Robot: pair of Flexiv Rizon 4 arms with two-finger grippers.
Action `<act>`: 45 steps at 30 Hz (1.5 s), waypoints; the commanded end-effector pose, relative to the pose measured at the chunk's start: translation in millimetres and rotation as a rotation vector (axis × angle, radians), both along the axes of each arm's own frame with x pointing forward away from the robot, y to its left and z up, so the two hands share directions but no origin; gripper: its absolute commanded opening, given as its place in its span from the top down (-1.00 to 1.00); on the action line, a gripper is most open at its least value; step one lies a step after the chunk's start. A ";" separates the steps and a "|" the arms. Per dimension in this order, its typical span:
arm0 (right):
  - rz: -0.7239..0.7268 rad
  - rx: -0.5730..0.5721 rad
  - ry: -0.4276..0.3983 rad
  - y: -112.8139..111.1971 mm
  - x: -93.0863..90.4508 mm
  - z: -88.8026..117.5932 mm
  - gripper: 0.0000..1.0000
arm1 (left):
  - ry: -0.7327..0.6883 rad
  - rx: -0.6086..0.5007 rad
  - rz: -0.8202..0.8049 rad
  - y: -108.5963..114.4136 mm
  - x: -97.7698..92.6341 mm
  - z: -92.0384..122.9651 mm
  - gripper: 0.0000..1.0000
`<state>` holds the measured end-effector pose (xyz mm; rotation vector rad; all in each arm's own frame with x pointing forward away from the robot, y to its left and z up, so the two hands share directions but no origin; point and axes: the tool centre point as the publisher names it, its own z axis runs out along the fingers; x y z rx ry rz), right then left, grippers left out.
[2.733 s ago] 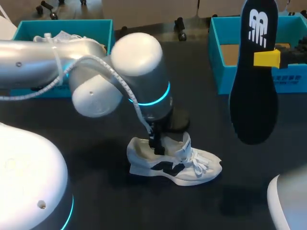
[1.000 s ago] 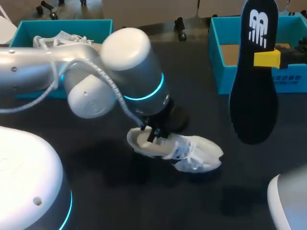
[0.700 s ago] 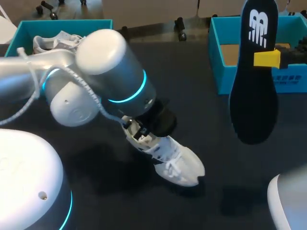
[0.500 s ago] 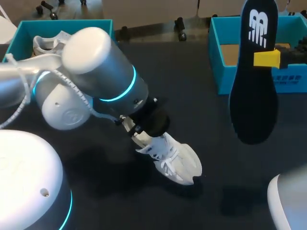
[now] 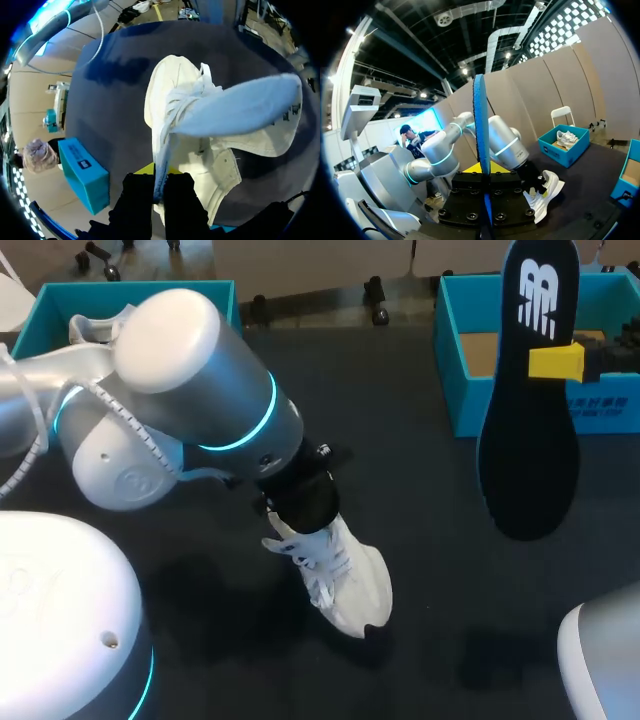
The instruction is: Take the shoe out of the shoebox, open the shoe tongue, remove and reinsert the insole, then place the shoe into the shoebox
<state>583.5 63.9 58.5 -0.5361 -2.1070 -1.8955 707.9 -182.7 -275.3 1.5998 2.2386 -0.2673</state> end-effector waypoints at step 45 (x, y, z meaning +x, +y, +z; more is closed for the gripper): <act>0.005 -0.005 0.003 1.6 3.7 2.2 1.00 | 0.093 0.287 -0.352 -16.0 -14.2 0.9 1.00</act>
